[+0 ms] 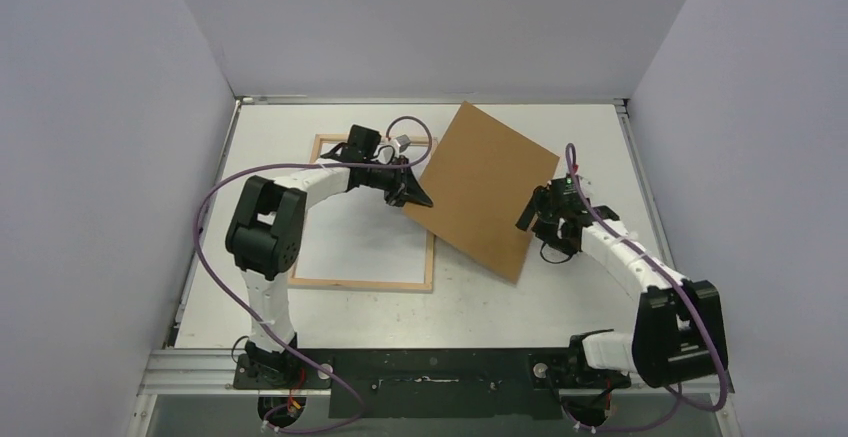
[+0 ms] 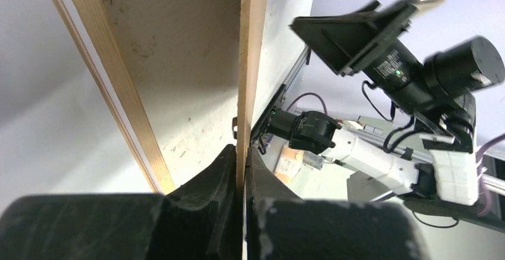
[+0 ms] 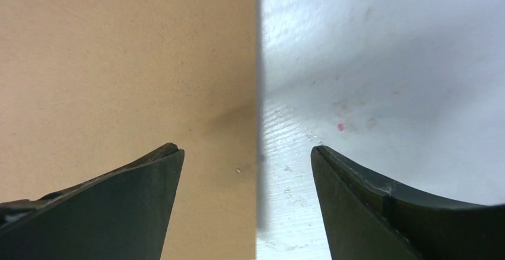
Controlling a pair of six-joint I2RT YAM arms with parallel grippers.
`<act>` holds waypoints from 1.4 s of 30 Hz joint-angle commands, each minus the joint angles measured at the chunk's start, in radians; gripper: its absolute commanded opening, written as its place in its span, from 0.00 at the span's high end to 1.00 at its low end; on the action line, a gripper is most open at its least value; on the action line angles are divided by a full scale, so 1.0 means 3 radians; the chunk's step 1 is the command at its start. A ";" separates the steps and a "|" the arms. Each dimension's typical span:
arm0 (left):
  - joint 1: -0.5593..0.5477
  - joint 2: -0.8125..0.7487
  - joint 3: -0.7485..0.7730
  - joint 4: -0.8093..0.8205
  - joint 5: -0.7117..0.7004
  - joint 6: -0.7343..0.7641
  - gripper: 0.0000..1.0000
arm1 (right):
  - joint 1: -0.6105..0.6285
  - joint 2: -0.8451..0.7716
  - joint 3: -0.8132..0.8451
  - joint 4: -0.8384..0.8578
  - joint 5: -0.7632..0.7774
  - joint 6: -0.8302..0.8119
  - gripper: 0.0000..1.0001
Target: Put the photo into the frame
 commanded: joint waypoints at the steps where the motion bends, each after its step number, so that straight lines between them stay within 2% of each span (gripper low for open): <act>1: 0.0179 -0.0378 0.0244 -0.0253 -0.0147 -0.0201 1.00 | 0.0023 -0.0553 0.0456 -0.0285 0.0663 -0.0443 0.18; 5: 0.0256 -0.0541 0.0333 -0.0282 -0.0233 -0.0528 1.00 | 0.0210 -0.0721 0.0846 -0.0274 0.0600 -0.0967 0.16; 14: 0.0312 -0.0644 0.0440 0.0001 -0.0125 -0.1209 1.00 | 0.1527 -0.0716 0.1258 -0.0031 0.0495 -0.1942 0.15; 19: 0.0352 -0.0667 0.0494 0.0019 -0.0105 -0.1327 1.00 | 0.2169 -0.0524 0.1333 -0.0072 0.0648 -0.2533 0.15; 22: 0.0362 -0.0675 0.0465 0.0095 -0.0073 -0.1409 1.00 | 0.2509 -0.0344 0.1386 -0.0132 0.1066 -0.2786 0.15; 26: 0.0378 -0.0701 0.0402 0.0185 -0.0041 -0.1496 1.00 | 0.2729 -0.0089 0.1435 -0.0211 0.1604 -0.3035 0.17; 32: 0.0396 -0.0774 0.0314 0.0232 -0.0009 -0.1529 1.00 | 0.2890 0.0105 0.1389 0.0021 0.2392 -0.3393 0.21; 42: 0.0444 -0.0835 0.0221 0.0281 0.0028 -0.1551 1.00 | 0.2873 0.0327 0.1319 0.0296 0.2601 -0.3761 0.32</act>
